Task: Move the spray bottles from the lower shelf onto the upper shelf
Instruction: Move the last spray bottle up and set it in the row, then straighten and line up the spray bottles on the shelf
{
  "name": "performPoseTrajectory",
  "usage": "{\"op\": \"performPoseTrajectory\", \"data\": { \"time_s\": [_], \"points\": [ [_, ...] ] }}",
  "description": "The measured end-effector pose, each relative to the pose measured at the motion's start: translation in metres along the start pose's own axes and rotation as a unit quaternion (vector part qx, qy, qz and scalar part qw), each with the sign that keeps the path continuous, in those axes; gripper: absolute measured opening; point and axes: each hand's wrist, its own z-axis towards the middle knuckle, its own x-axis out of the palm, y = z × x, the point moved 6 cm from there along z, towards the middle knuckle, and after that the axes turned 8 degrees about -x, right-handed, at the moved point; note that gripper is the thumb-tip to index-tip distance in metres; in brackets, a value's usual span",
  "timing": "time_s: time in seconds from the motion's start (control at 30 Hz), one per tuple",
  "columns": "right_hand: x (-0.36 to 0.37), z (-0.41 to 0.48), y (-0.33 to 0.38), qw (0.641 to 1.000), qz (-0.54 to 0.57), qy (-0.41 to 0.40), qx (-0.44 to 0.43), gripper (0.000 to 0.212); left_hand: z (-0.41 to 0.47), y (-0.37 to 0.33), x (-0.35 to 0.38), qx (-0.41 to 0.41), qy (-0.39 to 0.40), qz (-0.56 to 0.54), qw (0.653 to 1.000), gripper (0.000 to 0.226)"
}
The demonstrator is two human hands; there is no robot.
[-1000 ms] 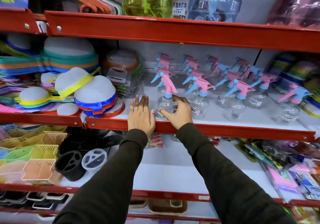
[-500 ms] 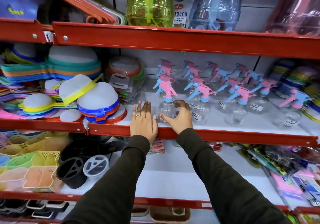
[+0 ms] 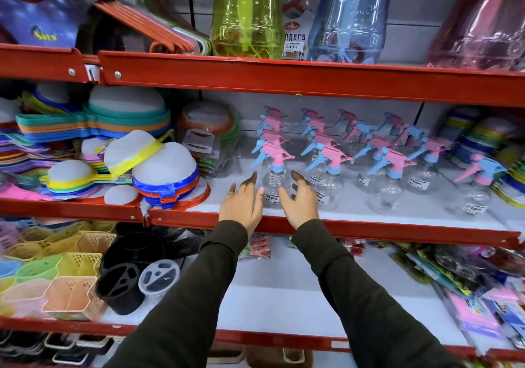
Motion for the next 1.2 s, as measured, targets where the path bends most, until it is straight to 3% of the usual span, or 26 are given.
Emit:
{"op": "performPoseTrajectory", "data": {
  "time_s": [0.1,0.23,0.67,0.77,1.0,1.2],
  "points": [
    [0.005,-0.003,0.000,0.999,0.006,0.027,0.017,0.062,0.008,-0.008,0.003,-0.068,0.037,-0.077,0.994,0.053],
    [0.007,-0.002,0.000,0.998,0.010,0.049,0.027,0.063,0.008,-0.017,0.009,-0.084,0.058,-0.135,0.986,0.052],
    [0.003,-0.007,0.003,0.996,0.018,0.089,0.025,0.074,0.004,-0.020,0.016,-0.096,0.074,-0.131,0.984,0.054],
    [-0.004,-0.011,0.001,0.997,0.028,0.070,0.017,0.071,-0.004,-0.022,0.016,-0.072,0.040,-0.144,0.986,0.058],
    [-0.043,-0.029,-0.006,0.997,0.072,0.010,-0.013,0.052,-0.033,-0.040,0.016,-0.046,-0.123,-0.195,0.972,0.048],
    [-0.093,-0.037,-0.027,0.992,0.087,-0.088,-0.018,0.047,-0.045,-0.093,0.038,0.026,-0.082,-0.190,0.978,0.045]
  ]
}}
